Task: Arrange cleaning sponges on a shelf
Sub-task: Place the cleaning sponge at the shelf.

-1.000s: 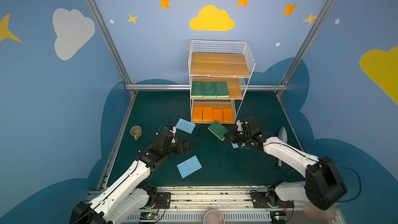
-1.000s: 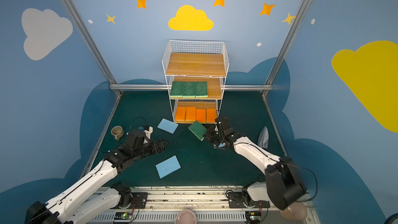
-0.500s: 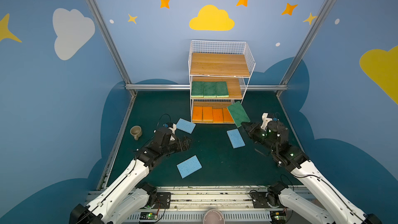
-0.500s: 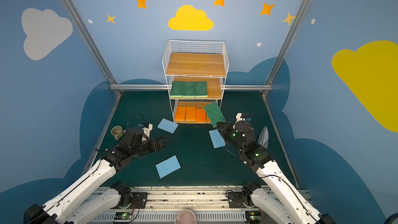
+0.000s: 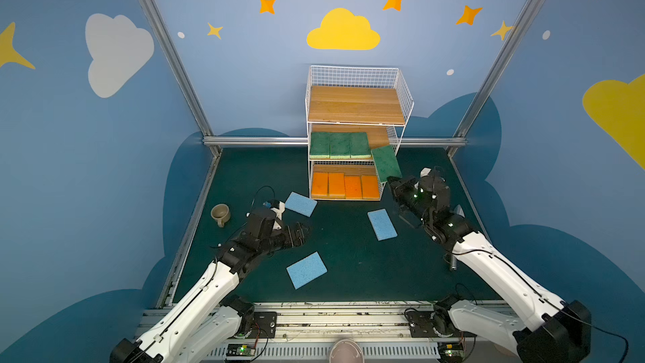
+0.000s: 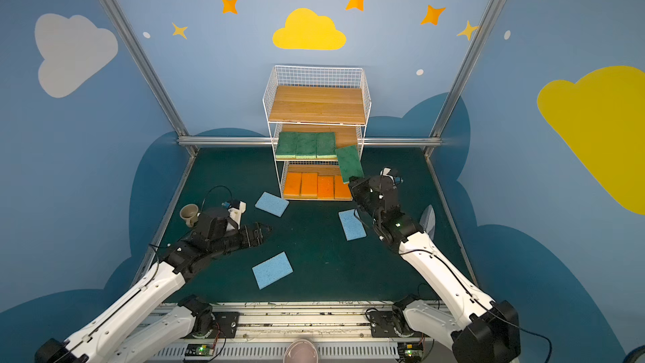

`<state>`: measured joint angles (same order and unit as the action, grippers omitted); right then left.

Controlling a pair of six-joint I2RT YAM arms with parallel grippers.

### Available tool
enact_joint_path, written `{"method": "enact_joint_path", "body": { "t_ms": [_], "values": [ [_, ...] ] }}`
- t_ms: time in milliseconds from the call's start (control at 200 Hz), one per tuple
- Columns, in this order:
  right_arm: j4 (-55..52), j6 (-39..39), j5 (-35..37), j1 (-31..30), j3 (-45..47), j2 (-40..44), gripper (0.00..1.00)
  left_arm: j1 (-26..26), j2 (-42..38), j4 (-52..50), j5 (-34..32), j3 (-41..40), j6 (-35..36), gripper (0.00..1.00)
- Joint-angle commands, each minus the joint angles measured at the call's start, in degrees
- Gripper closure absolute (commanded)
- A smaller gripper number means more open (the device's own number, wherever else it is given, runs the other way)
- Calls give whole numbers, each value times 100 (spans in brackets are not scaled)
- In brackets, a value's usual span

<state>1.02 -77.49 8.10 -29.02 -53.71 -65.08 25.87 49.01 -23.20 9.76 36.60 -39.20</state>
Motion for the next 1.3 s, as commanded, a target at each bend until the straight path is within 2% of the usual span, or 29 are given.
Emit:
{"method": "enact_joint_path", "body": {
  "t_ms": [0, 626, 1296],
  "values": [
    [388, -90, 71, 79, -367, -217, 100, -25, -66, -97, 163, 58, 47, 5],
    [870, -389, -45, 342, -1191, -1437, 100, -22, 78, -17, 305, 6, -9, 5],
    [1028, -573, -298, 534, -1385, -2006, 99, -26, 51, -113, 248, -4, -97, 5]
  ]
}}
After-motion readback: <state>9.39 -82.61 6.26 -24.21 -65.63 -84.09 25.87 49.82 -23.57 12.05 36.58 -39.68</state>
